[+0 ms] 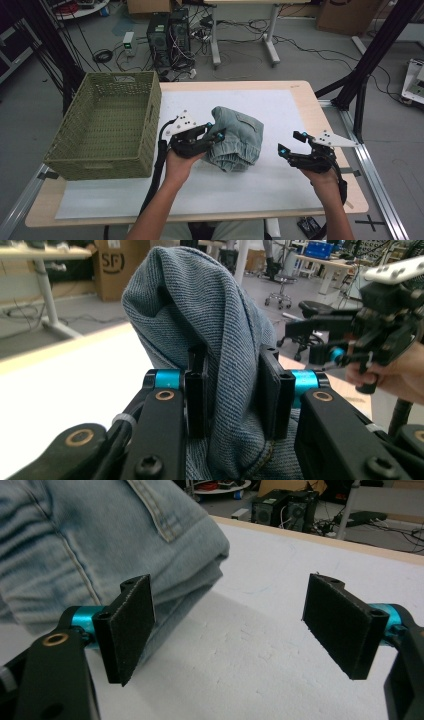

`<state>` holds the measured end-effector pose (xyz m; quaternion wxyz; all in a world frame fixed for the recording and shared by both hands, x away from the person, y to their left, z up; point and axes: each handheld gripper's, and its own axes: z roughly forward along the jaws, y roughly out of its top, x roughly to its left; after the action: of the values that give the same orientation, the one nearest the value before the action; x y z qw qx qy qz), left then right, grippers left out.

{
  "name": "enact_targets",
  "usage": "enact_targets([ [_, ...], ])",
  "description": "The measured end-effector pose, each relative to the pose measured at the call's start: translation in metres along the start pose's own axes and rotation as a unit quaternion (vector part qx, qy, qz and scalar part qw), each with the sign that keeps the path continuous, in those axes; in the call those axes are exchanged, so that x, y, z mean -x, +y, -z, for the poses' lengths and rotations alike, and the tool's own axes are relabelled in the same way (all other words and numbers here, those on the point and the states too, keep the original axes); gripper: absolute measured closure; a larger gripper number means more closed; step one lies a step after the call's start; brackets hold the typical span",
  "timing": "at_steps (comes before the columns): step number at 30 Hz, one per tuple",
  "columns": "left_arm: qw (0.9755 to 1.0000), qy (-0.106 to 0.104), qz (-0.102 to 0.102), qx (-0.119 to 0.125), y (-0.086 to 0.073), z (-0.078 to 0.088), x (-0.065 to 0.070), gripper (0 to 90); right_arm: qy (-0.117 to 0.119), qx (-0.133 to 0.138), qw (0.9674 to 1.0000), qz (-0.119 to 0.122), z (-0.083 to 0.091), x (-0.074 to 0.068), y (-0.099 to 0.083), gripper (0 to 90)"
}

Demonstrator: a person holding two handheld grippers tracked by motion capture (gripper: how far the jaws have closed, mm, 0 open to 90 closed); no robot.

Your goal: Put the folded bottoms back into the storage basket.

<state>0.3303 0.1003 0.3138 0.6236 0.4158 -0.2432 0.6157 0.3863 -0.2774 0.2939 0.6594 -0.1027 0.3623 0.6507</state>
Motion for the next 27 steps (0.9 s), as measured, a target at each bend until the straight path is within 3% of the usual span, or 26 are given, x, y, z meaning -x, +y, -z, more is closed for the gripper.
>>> enact_targets([
  [7, 0.9996, 0.008, -0.016, 0.020, 0.028, 0.016, -0.004, 69.6, -0.001, 0.002, 1.0000, 0.000, 0.001, 0.002, 0.000, 21.4],
  [11, 0.9989, 0.015, -0.024, 0.038, 0.045, 0.033, -0.012, 69.7, -0.001, 0.002, 1.0000, -0.001, 0.001, 0.001, 0.000, 21.4],
  [17, 0.9974, 0.030, -0.027, 0.059, 0.057, 0.055, -0.024, 69.7, -0.001, 0.002, 1.0000, 0.000, 0.001, 0.001, 0.000, 21.4],
  [21, 0.9954, 0.044, -0.032, 0.079, 0.067, 0.079, -0.037, 69.7, -0.001, 0.001, 1.0000, 0.000, 0.000, 0.001, 0.000, 21.4],
  [27, 0.9935, 0.060, -0.036, 0.090, 0.075, 0.103, -0.047, 69.7, 0.001, -0.001, 1.0000, 0.001, -0.002, 0.000, 0.000, 21.4],
])
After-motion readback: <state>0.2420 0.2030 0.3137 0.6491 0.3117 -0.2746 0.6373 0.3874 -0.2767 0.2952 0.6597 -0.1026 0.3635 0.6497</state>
